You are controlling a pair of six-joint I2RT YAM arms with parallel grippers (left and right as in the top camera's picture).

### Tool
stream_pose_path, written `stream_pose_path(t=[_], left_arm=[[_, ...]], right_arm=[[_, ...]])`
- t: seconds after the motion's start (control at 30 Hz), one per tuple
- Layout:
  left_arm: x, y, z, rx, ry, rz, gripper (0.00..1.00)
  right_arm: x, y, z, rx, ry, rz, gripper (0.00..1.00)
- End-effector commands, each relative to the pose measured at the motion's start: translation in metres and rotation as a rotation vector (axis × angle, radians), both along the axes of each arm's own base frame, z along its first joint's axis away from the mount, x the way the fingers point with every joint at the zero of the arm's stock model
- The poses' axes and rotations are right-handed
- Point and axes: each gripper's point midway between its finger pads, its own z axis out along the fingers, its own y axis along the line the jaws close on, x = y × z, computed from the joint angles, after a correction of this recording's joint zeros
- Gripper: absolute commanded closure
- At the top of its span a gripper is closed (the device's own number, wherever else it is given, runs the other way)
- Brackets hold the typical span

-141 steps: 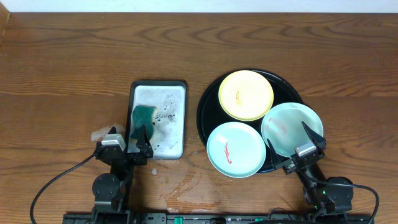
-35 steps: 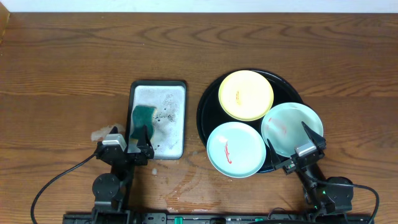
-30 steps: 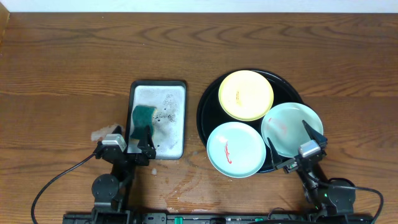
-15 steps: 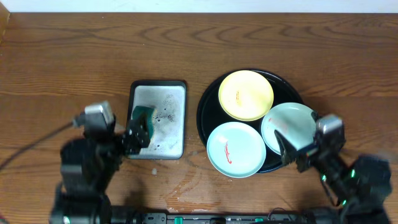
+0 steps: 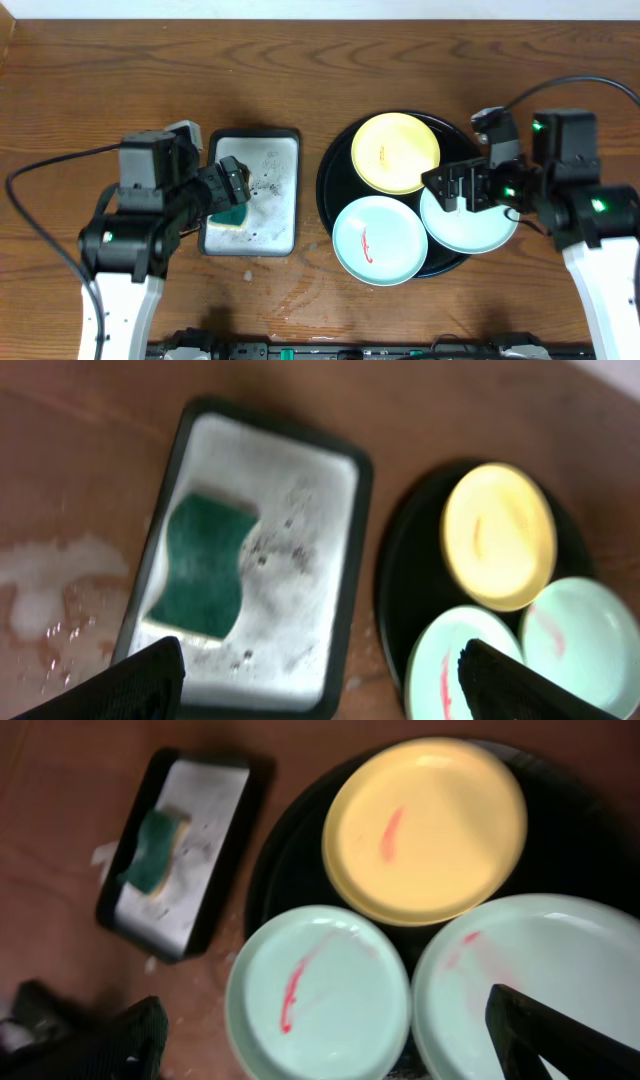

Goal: Clean dirty plates on tray and stack at the side
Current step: 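Reach left gripper into the basin and grasp the green sponge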

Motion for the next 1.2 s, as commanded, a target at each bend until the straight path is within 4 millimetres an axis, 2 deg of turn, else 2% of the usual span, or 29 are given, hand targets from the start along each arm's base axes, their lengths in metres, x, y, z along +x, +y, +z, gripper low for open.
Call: stream_pose_path(t=[0.0,0.1,0.2,0.3,0.37,0.43,0.6,0.7,0.8,0.87,0.93,0.97,1.07,1.17], left_arm=[[0.002,0.003,-0.026,0.015,0.123,0.016,0.12],[0.007,0.008,-0.055,0.047,0.225,0.031,0.12],[0.020,0.013,-0.082,0.081,0.298,0.045,0.13],[0.028,0.021,-0.111,0.147,0.372,0.037,0.29],[0.029,0.035,-0.132,0.224,0.437,0.068,0.31],[0.032,0.039,-0.149,0.256,0.478,0.067,0.32],[0.045,0.039,-0.181,0.286,0.509,-0.002,0.38],[0.043,0.030,-0.201,0.256,0.556,-0.060,0.42],[0.040,0.026,-0.218,0.232,0.601,-0.073,0.55],[0.038,0.027,-0.226,0.235,0.627,-0.075,0.62],[0.035,0.027,-0.232,0.236,0.647,-0.076,0.88],[0.035,0.027,-0.233,0.235,0.651,-0.076,0.93],[0.035,0.027,-0.224,0.235,0.650,-0.077,0.93],[0.042,0.026,-0.197,0.231,0.619,-0.075,0.93]], right_arm=[[0.000,0.017,0.000,0.084,0.052,0.052,0.01],[0.002,0.015,-0.003,0.074,0.061,0.045,0.01],[0.000,0.015,-0.003,0.074,0.064,0.045,0.02],[-0.001,0.015,-0.004,0.074,0.072,0.045,0.09],[-0.004,0.015,-0.006,0.072,0.089,0.044,0.13],[-0.007,0.015,-0.008,0.070,0.105,0.044,0.15],[-0.008,0.014,-0.008,0.071,0.107,0.043,0.17],[-0.008,0.014,-0.008,0.072,0.110,0.041,0.19],[-0.008,0.014,-0.008,0.079,0.120,0.027,0.21],[-0.008,0.015,-0.008,0.081,0.123,0.025,0.23],[-0.009,0.014,-0.009,0.080,0.127,0.024,0.25],[-0.010,0.014,-0.009,0.079,0.130,0.024,0.26],[-0.011,0.008,-0.014,0.044,0.143,0.002,0.27],[-0.013,0.001,-0.020,0.000,0.163,-0.022,0.32]])
